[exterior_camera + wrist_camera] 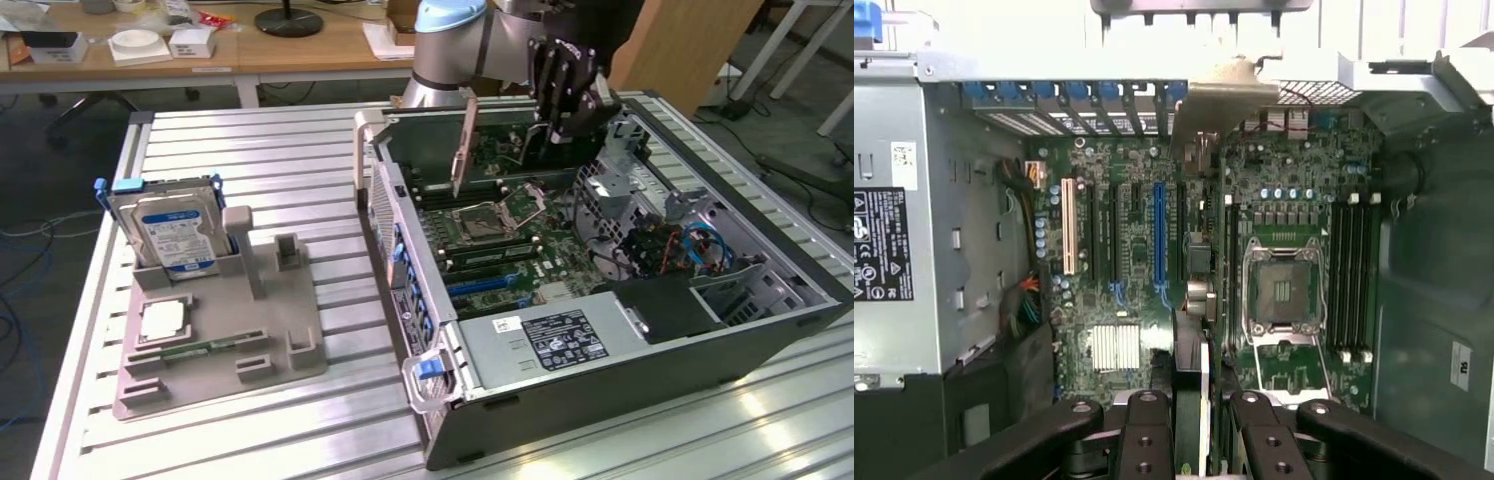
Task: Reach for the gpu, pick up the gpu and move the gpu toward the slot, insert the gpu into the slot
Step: 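Insert the gpu into the slot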
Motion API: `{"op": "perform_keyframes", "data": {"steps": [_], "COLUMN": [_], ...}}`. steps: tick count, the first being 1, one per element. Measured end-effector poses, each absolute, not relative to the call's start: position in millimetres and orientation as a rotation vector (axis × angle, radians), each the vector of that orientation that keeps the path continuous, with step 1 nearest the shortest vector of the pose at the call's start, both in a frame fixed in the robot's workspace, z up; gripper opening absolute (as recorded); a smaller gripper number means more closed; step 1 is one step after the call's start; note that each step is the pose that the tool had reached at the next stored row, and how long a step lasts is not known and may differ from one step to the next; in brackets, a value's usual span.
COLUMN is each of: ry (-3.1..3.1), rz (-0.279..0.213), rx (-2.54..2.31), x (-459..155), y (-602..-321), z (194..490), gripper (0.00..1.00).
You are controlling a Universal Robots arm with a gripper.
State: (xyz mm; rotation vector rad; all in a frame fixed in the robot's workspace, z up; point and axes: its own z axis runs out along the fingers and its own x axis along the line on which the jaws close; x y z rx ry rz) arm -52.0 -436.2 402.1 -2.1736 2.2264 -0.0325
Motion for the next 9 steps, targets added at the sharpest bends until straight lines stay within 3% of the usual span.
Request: {"op": "perform_keyframes", "data": {"steps": [9], "ry": [2.195], "rz": [-0.032], "rx": [-2.206], "x": [-54.5], "y": [-436.1], "z": [392.4], "gripper": [0.27]}}
